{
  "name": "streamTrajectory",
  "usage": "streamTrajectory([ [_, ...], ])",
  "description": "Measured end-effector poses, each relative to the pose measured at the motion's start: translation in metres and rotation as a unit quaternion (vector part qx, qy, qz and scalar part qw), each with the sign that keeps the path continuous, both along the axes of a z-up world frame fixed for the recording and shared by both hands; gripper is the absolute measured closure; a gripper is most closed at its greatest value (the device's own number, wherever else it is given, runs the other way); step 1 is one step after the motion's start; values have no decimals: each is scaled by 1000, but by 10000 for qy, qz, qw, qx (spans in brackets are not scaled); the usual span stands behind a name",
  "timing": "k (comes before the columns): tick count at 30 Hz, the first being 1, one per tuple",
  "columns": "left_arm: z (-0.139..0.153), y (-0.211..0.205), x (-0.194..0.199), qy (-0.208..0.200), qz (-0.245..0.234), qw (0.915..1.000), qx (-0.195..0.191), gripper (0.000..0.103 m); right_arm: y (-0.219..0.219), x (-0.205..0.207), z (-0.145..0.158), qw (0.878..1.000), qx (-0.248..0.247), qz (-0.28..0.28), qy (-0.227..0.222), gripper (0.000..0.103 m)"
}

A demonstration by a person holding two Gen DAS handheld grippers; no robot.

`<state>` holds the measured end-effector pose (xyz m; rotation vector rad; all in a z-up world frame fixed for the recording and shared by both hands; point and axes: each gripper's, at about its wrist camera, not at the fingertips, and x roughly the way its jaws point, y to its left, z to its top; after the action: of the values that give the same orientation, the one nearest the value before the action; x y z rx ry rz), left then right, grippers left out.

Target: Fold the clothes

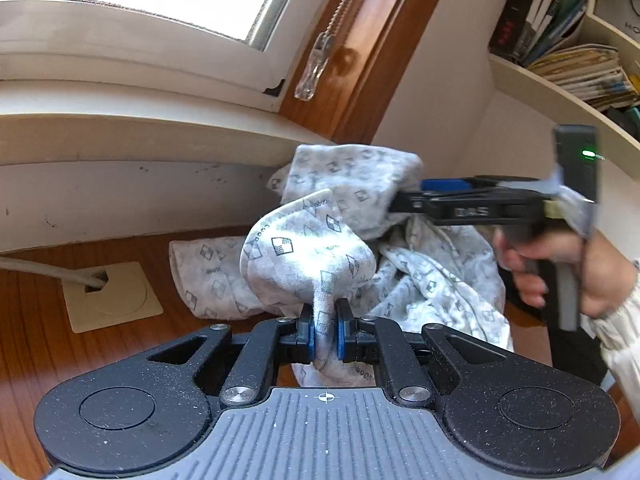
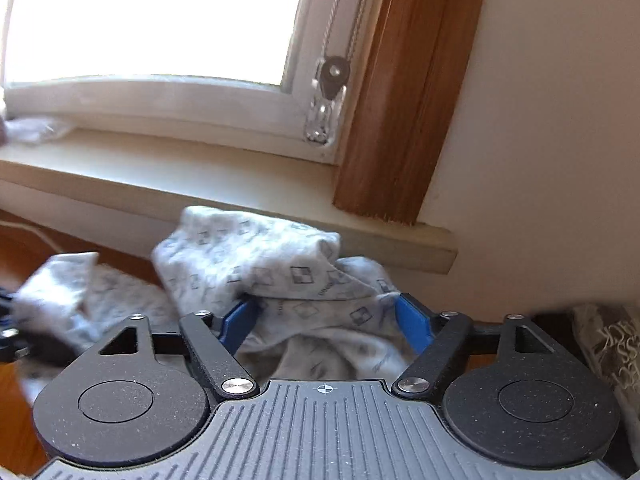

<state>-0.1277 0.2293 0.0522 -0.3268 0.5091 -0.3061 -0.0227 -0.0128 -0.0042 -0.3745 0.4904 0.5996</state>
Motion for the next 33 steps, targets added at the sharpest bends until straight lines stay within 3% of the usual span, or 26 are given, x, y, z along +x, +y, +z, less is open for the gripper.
streamTrajectory([
  [1,0,0,0,-9,-9,10000,5,93,1,5,-3,10000,-63,-6,39,31],
  [2,0,0,0,-19,-17,10000,10,93,2,10,-5,9999,-125,-13,77,48],
  [5,2,0,-2,-82,-55,10000,-12,93,-12,18,-3,9997,-28,-27,239,83],
  [8,4,0,-5,-169,-79,9998,-15,93,-29,15,9,9995,-34,-287,-123,92],
  [14,9,2,-7,-308,-7,9995,-44,93,-91,5,71,9882,252,-1081,-1054,93],
  [18,13,10,-10,-411,168,9989,-120,93,-150,1,101,9785,285,-1623,-1240,94],
  [22,17,17,-11,-468,267,9984,-176,93,-203,-11,96,9747,29,-2022,-954,95],
  [25,16,14,-9,-417,167,9990,-64,93,-247,-11,69,9776,-44,-2105,-51,93],
  [27,15,11,-8,-384,139,9992,3,93,-259,-11,50,9776,-89,-2095,188,87],
  [30,13,10,-7,-333,121,9994,12,92,-267,-18,49,9761,130,-2170,-25,76],
  [33,12,12,-4,-273,133,9995,-23,92,-246,-14,51,9804,562,-1889,-67,65],
])
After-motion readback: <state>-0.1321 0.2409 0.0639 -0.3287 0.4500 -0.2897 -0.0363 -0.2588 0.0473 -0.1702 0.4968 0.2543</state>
